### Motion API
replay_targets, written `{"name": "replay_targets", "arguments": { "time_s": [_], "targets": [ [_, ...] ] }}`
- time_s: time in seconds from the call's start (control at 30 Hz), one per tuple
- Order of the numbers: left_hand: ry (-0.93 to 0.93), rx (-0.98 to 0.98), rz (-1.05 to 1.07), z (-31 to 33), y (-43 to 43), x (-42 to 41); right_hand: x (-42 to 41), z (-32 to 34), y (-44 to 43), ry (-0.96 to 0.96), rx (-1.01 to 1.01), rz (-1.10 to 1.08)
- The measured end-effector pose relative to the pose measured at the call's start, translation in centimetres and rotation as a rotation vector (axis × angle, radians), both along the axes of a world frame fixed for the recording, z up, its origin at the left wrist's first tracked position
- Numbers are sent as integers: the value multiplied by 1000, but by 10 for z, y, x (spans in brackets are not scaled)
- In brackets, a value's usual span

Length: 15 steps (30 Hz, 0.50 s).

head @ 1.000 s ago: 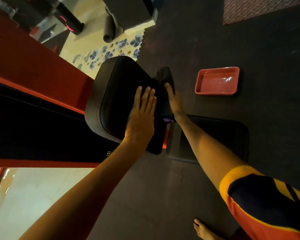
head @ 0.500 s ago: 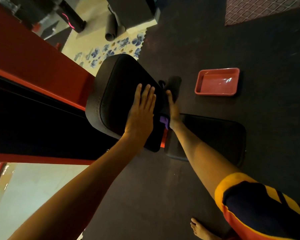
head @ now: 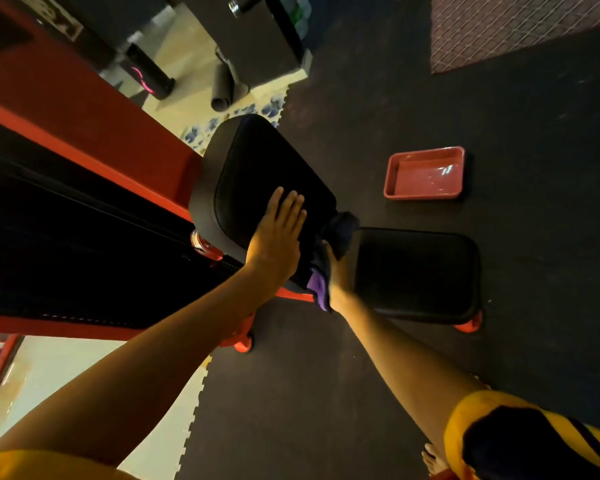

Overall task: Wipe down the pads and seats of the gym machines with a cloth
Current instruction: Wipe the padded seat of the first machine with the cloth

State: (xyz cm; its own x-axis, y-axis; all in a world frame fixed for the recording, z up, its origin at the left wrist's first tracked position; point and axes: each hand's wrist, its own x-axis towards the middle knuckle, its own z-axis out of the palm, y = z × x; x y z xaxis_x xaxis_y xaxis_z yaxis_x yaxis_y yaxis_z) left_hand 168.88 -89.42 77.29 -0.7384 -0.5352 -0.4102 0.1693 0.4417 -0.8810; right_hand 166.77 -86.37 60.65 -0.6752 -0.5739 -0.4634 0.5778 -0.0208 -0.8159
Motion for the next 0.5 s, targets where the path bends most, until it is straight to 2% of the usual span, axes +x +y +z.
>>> {"name": "replay_targets", "arguments": {
  "time_s": [0.1, 0.27, 0.33, 0.4, 0.47, 0.5],
  "targets": [
    [38, 34, -16, 1, 4, 11, 5, 14, 0, -136, -47, -129],
    [124, 44, -25, 5, 5, 17, 53, 50, -6, 81, -8, -383],
    [119, 26, -59, 9, 4, 22, 64, 51, -6, 67, -29, -465],
    [100, -7, -110, 16, 2, 26, 66, 43, -11, -57, 15, -482],
    [95, -4, -137, 21, 2, 29, 67, 29, -10, -259, 47, -526],
    [96, -12, -136, 21, 1, 30, 68, 26, -7, -391, -4, -550]
  ]
}}
